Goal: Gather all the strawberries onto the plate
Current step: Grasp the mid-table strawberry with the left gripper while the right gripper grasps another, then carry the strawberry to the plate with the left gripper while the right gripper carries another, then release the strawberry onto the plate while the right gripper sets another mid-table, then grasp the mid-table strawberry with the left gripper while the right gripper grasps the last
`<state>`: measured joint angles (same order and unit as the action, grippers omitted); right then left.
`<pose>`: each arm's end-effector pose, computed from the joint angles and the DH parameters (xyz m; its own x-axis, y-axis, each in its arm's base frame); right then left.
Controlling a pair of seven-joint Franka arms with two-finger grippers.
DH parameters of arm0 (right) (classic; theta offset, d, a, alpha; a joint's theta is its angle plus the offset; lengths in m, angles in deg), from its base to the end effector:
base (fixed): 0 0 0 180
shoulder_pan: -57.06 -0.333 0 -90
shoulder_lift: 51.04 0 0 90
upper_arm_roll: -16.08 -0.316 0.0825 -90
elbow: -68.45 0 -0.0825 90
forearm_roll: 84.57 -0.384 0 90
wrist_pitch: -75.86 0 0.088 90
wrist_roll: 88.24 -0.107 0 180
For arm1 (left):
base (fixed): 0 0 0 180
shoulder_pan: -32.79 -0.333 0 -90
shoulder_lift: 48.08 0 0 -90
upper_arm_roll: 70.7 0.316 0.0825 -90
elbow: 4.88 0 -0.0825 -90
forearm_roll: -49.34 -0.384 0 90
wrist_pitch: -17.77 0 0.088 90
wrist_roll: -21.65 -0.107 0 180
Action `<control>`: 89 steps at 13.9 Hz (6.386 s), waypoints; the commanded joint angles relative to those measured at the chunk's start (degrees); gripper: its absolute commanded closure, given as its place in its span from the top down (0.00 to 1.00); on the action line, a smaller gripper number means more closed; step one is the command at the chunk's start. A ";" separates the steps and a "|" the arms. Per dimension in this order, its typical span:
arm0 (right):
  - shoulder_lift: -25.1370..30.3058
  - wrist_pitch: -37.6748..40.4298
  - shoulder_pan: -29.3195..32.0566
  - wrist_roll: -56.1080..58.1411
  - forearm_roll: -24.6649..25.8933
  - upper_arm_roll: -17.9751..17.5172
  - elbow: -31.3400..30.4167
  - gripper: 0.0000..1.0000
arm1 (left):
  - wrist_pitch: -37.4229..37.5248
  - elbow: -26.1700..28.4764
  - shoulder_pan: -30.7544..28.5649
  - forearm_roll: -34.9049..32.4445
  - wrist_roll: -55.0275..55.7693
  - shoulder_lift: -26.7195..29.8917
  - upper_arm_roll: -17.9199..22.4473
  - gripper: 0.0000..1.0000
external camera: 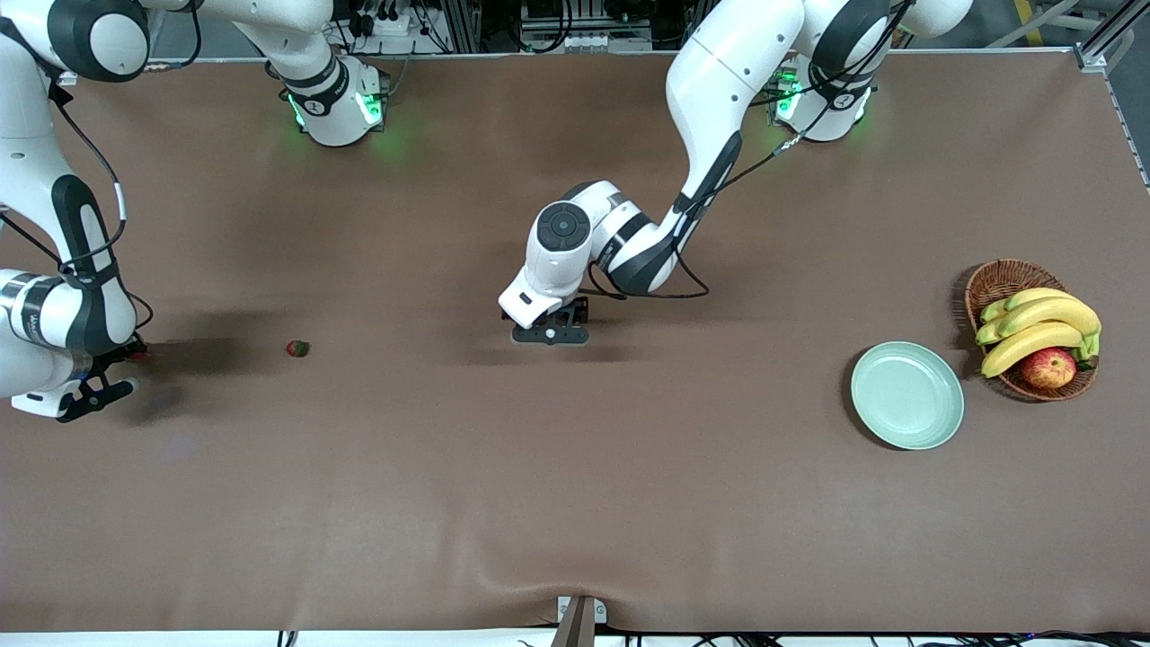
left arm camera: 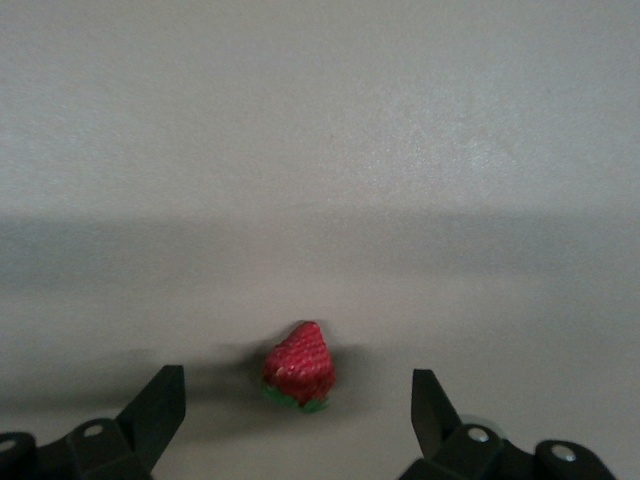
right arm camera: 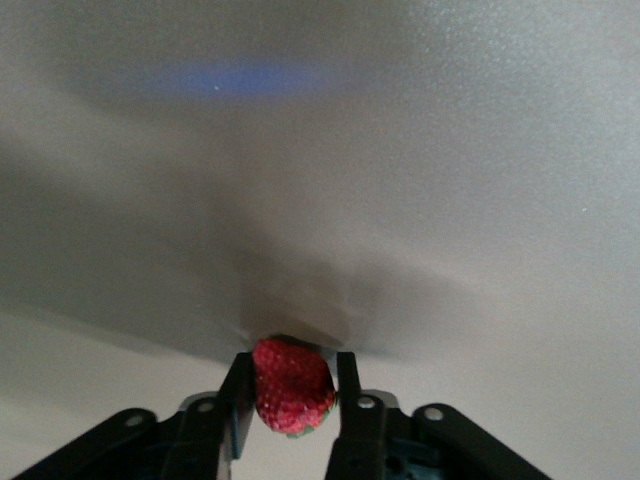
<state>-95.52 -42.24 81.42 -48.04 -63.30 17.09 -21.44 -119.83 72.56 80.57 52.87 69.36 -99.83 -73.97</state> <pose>0.5974 -0.3031 0.1666 0.8085 0.4243 -0.4079 0.4686 -0.8833 0.0099 0.4801 -0.5786 0.1929 0.9995 0.0116 0.0284 0.0066 -0.9857 0.1685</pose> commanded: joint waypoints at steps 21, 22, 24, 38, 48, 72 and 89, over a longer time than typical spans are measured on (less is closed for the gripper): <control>6.06 7.89 -19.34 -37.63 -36.35 -14.02 4.37 0.00 | 11.89 -2.03 -8.11 -0.89 9.59 13.24 13.73 0.00; 6.06 8.15 -21.09 -39.30 -38.30 -14.02 4.46 0.00 | 12.17 -2.03 -11.19 -0.97 9.32 13.43 13.73 0.00; 5.72 8.06 -25.39 -43.78 -39.37 -14.02 4.46 0.00 | 12.26 -2.03 -16.56 -1.24 8.28 13.34 13.73 0.00; 0.45 1.30 -49.23 -61.38 -45.35 -12.70 2.96 0.05 | 21.21 4.56 -34.68 -1.33 -19.23 12.73 13.73 0.00; -2.29 -6.53 -54.43 -64.02 -44.91 -9.54 2.79 0.89 | 22.11 9.30 -38.11 -1.41 -24.25 10.01 13.73 0.00; 4.22 7.63 -21.12 -31.42 -21.27 -3.47 -3.01 1.00 | 23.42 10.01 -24.16 -3.17 -17.42 12.29 13.20 1.00; 4.48 11.49 -20.32 -31.41 -21.18 -2.42 -6.62 0.33 | 18.25 4.65 -0.77 3.42 4.92 9.22 3.89 1.00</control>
<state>-92.20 -31.18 60.48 -79.87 -85.58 15.21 -27.23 -99.68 78.03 78.55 55.32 73.34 -88.82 -70.45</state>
